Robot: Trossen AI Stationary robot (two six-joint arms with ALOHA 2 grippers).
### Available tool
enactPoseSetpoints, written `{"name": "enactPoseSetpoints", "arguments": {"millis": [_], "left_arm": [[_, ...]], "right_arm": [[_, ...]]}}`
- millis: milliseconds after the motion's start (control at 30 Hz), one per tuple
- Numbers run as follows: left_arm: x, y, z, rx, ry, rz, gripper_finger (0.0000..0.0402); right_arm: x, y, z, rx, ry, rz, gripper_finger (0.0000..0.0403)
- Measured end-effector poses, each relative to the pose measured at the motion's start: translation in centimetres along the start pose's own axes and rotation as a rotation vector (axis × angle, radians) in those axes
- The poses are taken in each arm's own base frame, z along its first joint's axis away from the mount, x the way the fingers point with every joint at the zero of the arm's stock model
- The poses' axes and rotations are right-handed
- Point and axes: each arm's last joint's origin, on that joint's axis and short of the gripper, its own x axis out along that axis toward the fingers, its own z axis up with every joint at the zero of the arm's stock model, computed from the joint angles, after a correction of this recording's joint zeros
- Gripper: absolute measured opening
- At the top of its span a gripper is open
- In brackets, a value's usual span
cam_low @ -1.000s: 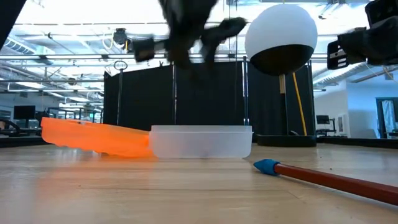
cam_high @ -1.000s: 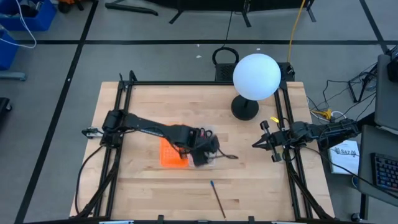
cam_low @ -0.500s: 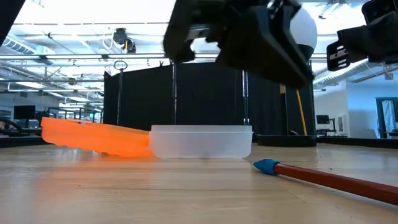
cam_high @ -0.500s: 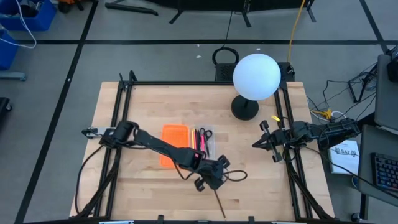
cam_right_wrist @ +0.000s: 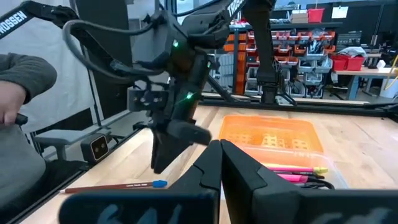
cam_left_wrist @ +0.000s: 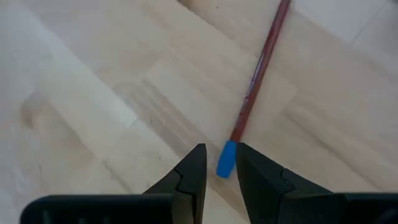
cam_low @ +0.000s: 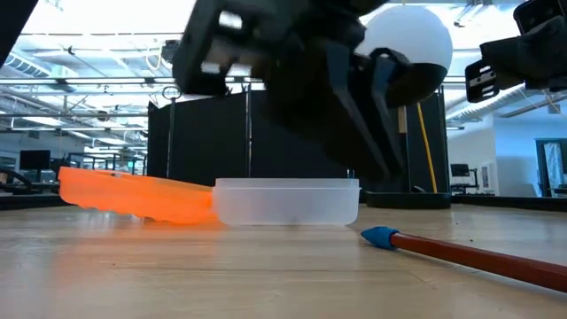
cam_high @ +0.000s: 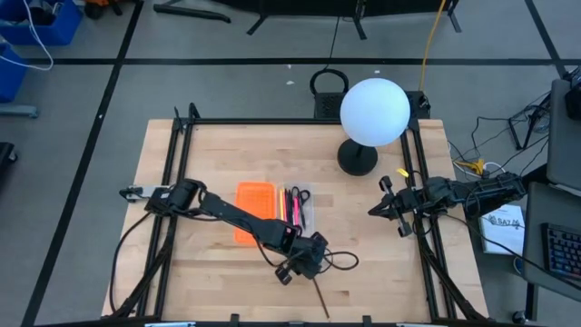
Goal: Pick & place school supplies into a supply box
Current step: Put the brown pencil into the orange supply box
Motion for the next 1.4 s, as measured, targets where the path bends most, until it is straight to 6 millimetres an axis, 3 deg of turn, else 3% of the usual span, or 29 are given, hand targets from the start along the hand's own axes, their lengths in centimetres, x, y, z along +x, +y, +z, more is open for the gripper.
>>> {"name": "enactPoseSetpoints", "arguments": {"millis": [133, 533, 767, 967, 1100, 1167, 1267, 1400], "left_arm": [[0.2, -0.3, 0.1, 0.093, -0.007, -0.006, 0.0093], [1.0, -0.4, -0.1, 0.064, -0.007, -0.021, 0.0093], [0.9, -0.3, 0.5, 0.049, -0.025, 0.044, 0.0093], [-0.1, -1.5, 1.0, 0.149, 0.058, 0.098, 0.0093], [-2.1, -2.1, 1.9, 0.144, 0.11, 0.197, 0.0093], [-4.0, -2.6, 2.0, 0.145, 0.156, 0.201, 0.0092], [-8.6, -2.8, 2.1, 0.101, 0.181, 0.174, 0.0082], [-14.8, -3.6, 0.7, 0.023, 0.155, 0.183, 0.0017]], "right_arm": [[0.0, 0.0, 0.0, -0.001, 0.005, 0.0, 0.0], [0.1, 0.0, -0.1, -0.008, 0.018, 0.0, 0.0], [0.1, 0.0, -0.1, -0.008, 0.016, -0.002, 0.0], [0.1, 0.0, -0.1, -0.027, 0.014, -0.003, 0.0], [0.1, 0.0, -0.1, -0.022, 0.014, -0.004, 0.0], [0.1, 0.0, -0.1, -0.015, 0.014, -0.004, 0.0], [0.2, 0.0, -0.2, 0.004, 0.026, -0.005, 0.0], [0.2, 0.0, -0.3, 0.032, 0.035, -0.005, 0.0]]}}
